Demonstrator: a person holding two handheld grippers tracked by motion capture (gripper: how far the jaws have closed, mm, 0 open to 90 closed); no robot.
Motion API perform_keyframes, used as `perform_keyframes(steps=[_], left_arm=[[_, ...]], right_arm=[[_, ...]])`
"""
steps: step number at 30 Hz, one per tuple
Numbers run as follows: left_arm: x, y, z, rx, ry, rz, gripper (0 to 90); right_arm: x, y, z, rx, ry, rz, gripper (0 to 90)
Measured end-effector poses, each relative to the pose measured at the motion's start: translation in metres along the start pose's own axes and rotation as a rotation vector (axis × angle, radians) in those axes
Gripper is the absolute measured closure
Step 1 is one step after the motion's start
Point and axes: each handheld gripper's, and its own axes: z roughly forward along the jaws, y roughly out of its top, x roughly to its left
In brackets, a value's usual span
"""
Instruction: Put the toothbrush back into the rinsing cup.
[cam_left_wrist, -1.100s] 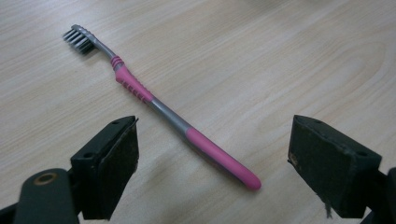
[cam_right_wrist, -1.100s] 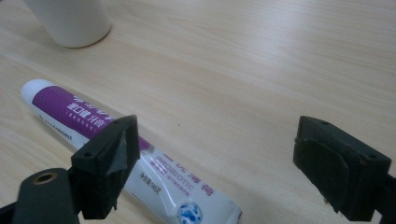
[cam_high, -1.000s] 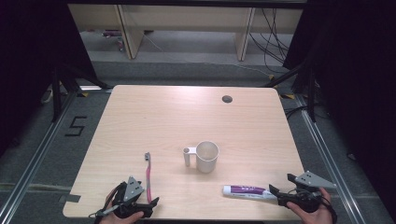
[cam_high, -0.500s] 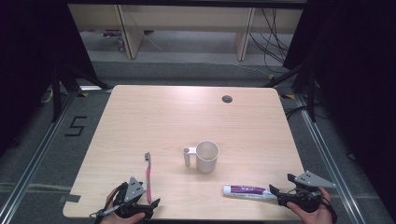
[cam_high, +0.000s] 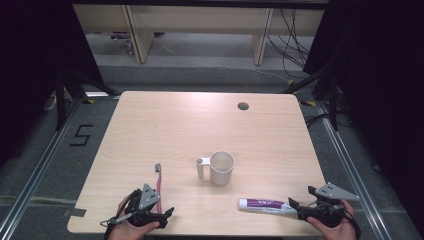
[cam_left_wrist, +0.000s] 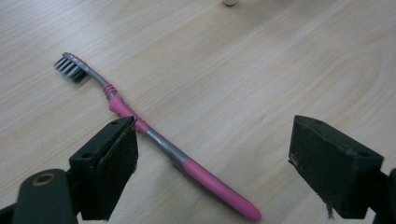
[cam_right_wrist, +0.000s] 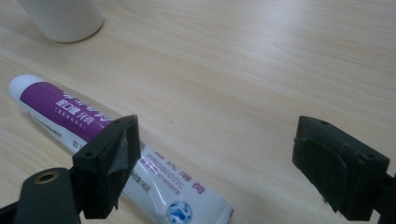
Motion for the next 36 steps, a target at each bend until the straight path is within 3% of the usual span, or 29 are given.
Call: perform_keyframes(steps=[8, 19, 24, 25, 28, 30, 31, 32, 35, 36], left_arm=[[0.009, 0.006, 0.007, 0.026, 0.009, -0.021, 19.4], [0.026, 0.017, 0.009, 0.050, -0.002, -0.057, 33.5], [0.035, 0.021, 0.015, 0.109, -0.039, -0.074, 39.9], [0.037, 0.022, 0.018, 0.142, -0.046, -0.053, 42.2], [0.040, 0.024, 0.019, 0.156, -0.049, -0.042, 44.1], [0.040, 0.024, 0.020, 0.167, -0.045, -0.057, 47.0], [0.043, 0.026, 0.020, 0.184, -0.044, -0.038, 49.4], [0.043, 0.026, 0.020, 0.195, -0.044, -0.059, 50.1], [0.048, 0.026, 0.022, 0.204, -0.057, -0.036, 55.8], [0.049, 0.027, 0.022, 0.227, -0.063, -0.038, 56.5]], right_arm=[[0.000, 0.000, 0.000, 0.001, -0.003, -0.008, 15.9], [0.001, 0.000, 0.001, 0.005, 0.001, -0.005, 16.4], [0.001, 0.000, 0.002, 0.013, 0.014, -0.005, 16.6], [0.002, 0.000, 0.001, 0.011, 0.019, 0.002, 16.7], [0.002, 0.000, 0.001, 0.012, 0.018, 0.004, 16.7], [0.002, 0.000, 0.002, 0.012, 0.014, -0.006, 16.7], [0.002, 0.000, 0.002, 0.012, 0.019, -0.003, 16.8], [0.002, 0.000, 0.002, 0.012, 0.020, -0.003, 16.8], [0.003, 0.000, 0.002, 0.012, 0.020, -0.005, 16.9], [0.003, 0.000, 0.002, 0.011, 0.019, -0.006, 16.9]])
